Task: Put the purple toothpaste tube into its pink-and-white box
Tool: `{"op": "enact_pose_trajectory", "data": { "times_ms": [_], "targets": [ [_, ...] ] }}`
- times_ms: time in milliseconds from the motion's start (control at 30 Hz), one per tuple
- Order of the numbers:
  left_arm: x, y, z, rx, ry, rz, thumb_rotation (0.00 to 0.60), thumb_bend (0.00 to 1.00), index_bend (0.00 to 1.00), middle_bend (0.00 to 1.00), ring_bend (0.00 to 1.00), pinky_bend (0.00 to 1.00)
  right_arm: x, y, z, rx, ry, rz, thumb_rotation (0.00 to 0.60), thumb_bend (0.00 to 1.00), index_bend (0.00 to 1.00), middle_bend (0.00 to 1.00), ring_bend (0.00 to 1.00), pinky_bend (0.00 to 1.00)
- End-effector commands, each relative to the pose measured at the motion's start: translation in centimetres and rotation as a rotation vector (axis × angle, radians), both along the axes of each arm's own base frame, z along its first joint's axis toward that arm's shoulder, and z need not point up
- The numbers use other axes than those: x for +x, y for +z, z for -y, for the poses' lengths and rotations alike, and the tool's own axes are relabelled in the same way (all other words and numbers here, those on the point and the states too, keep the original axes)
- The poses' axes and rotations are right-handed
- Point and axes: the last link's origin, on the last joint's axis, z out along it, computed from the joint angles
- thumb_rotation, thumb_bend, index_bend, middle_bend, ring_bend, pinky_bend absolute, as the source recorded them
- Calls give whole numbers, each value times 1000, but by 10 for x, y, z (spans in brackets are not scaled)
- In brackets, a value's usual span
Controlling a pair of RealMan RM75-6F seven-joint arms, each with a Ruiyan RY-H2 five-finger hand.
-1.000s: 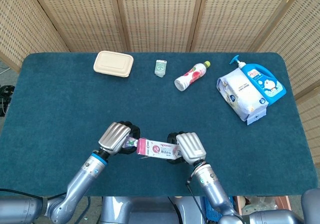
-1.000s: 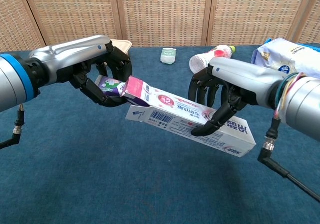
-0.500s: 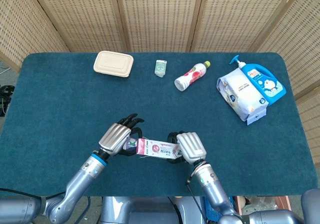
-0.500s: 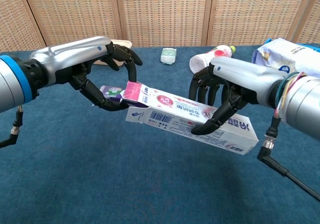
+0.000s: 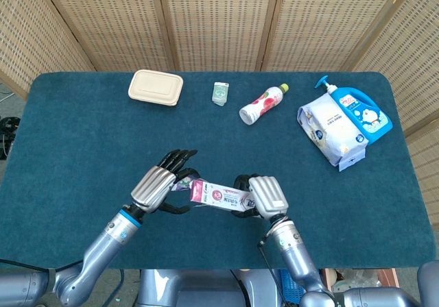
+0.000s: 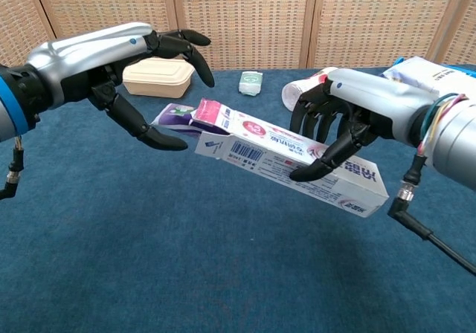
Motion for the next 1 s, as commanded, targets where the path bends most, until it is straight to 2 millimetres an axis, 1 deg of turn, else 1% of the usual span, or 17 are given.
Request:
{"op": "enact_pose_trajectory", "data": {
  "times_ms": [33,167,233,333,533,633,667,733,933,1000],
  "targets": [
    [1,12,2,31,-19,65,600,141,314,27,0,13,-5,3,4,-17,-12,4,600,162,646,527,441,500],
    [-4,23,4,79,-46,84,600,143,314,27,0,14,-10,9,10,-46,-38,46,600,163,646,527,441,499],
    [-12,31,9,107,-49,107,600,142,315,29,0,14,-16,17,16,-88,-65,88,600,161,646,527,441,499],
    [-24,36,12,130,-57,103,600,141,322,35,0,15,-23,24,21,-122,-79,122,600,161,647,528,442,499],
    [-41,42,12,159,-44,72,600,142,327,40,0,12,-32,38,27,-178,-95,185,600,163,649,531,443,499],
    [-52,47,10,182,-30,39,600,142,327,42,0,9,-37,49,29,-207,-105,241,600,162,649,531,444,499],
    [-59,51,10,202,-22,12,600,142,327,41,0,8,-40,54,30,-221,-120,281,600,162,649,531,444,499],
    [-64,54,10,213,-15,-2,600,143,329,41,0,6,-44,59,29,-226,-124,319,600,162,649,531,443,499],
    [-81,61,12,233,19,-23,600,145,336,41,0,5,-64,77,28,-263,-169,479,600,161,649,531,443,499],
    [-86,60,11,231,31,-25,600,145,338,41,0,5,-75,83,30,-283,-173,468,600,161,649,531,443,499]
  ]
}}
